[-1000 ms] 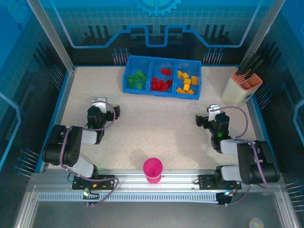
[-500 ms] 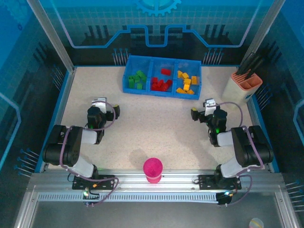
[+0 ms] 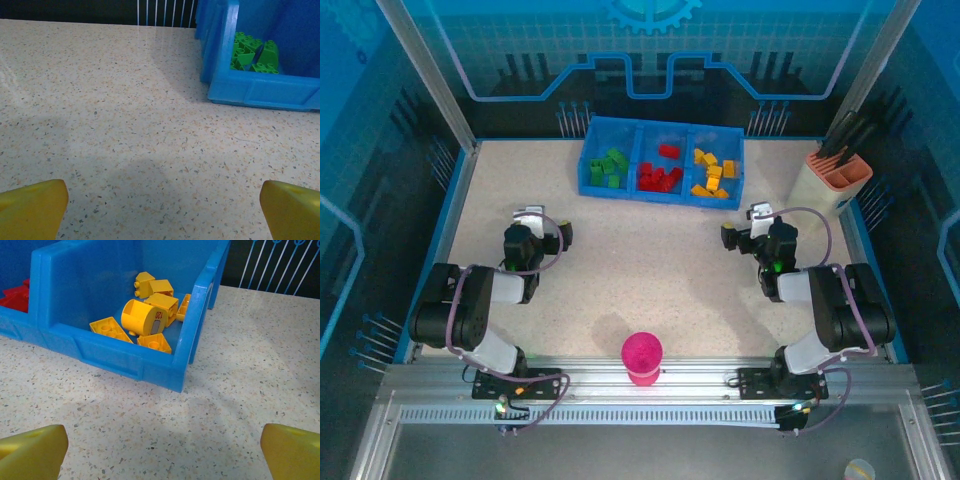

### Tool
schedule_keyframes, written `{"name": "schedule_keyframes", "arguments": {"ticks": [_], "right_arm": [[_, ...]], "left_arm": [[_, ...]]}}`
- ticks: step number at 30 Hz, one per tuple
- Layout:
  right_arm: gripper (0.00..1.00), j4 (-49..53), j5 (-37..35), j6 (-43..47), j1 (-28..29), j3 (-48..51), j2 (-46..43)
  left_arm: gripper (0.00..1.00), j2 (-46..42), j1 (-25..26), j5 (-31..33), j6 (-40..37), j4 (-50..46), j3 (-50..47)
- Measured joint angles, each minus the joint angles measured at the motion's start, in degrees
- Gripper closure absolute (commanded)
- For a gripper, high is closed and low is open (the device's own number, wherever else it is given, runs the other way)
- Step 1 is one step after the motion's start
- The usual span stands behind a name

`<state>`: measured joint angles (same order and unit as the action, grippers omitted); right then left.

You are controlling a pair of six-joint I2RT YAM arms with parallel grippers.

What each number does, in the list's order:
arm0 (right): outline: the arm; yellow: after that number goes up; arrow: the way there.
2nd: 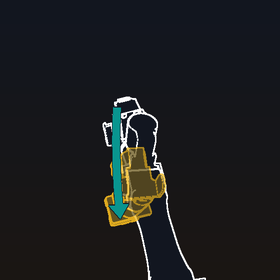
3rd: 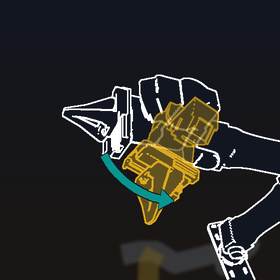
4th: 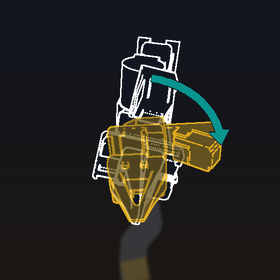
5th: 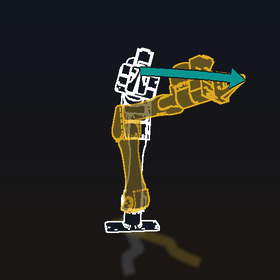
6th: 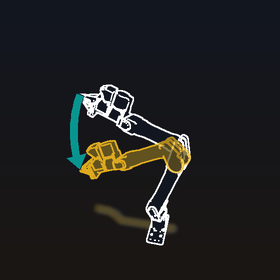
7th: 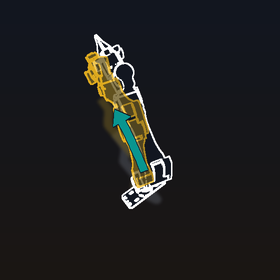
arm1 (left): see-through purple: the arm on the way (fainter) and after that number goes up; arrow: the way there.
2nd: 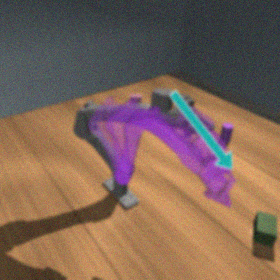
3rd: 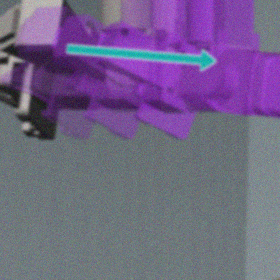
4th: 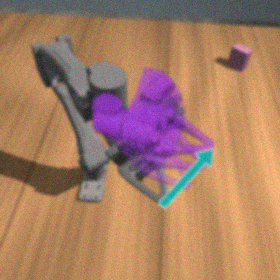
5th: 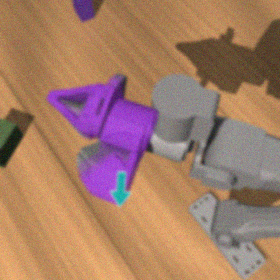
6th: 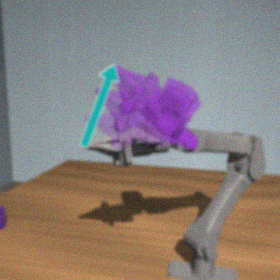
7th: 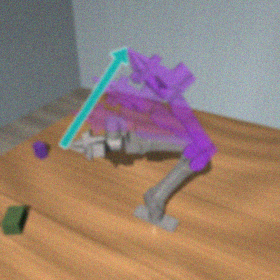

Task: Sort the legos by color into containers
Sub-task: Reset both arms

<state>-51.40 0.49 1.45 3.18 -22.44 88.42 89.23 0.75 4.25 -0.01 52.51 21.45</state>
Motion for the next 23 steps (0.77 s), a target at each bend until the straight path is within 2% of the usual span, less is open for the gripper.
{"name": "schedule_keyframes", "arguments": {"ticks": [23], "right_arm": [[0.00, 0.6, 0.0, 0.0, 0.0, 0.0, 0.0]], "left_arm": [[0.01, 0.0, 0.0, 0.0, 0.0, 0.0, 0.0]]}}
